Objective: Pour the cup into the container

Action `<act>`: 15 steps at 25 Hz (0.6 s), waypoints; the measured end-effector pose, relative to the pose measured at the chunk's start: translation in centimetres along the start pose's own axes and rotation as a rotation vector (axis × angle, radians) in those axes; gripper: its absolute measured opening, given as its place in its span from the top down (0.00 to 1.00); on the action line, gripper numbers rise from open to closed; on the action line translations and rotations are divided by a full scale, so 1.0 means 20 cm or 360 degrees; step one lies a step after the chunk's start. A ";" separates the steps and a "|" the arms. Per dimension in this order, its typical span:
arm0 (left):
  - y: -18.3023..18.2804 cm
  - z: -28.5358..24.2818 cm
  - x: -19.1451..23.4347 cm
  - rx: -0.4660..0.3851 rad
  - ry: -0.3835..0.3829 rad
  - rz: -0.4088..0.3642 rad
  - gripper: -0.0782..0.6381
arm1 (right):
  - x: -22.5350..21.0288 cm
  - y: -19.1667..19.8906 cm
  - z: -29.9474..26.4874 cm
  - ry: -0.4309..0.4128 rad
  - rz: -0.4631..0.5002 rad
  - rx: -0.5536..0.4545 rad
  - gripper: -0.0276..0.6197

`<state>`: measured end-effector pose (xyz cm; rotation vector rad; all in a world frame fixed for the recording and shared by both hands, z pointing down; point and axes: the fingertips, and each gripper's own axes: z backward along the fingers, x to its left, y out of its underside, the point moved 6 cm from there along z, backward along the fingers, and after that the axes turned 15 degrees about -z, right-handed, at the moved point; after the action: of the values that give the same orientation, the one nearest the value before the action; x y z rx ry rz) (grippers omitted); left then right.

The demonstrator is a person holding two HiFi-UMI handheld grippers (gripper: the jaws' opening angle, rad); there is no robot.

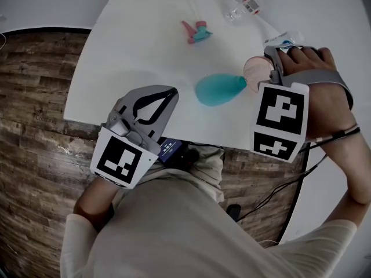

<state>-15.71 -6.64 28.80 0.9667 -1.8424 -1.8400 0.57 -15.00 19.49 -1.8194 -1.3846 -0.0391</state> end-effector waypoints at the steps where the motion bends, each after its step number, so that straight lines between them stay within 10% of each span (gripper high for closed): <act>1: 0.00 0.00 0.00 0.0000 0.0000 0.0000 0.88 | 0.00 0.00 0.00 0.0009 0.0005 0.0006 0.40; 15: 0.01 0.02 0.00 -0.0003 -0.0010 0.0010 0.88 | 0.02 -0.01 0.03 0.0118 0.0044 0.0066 0.40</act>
<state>-16.02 -6.40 28.86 0.9541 -1.8447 -1.8428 0.27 -14.27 19.31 -1.7848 -1.2990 -0.0625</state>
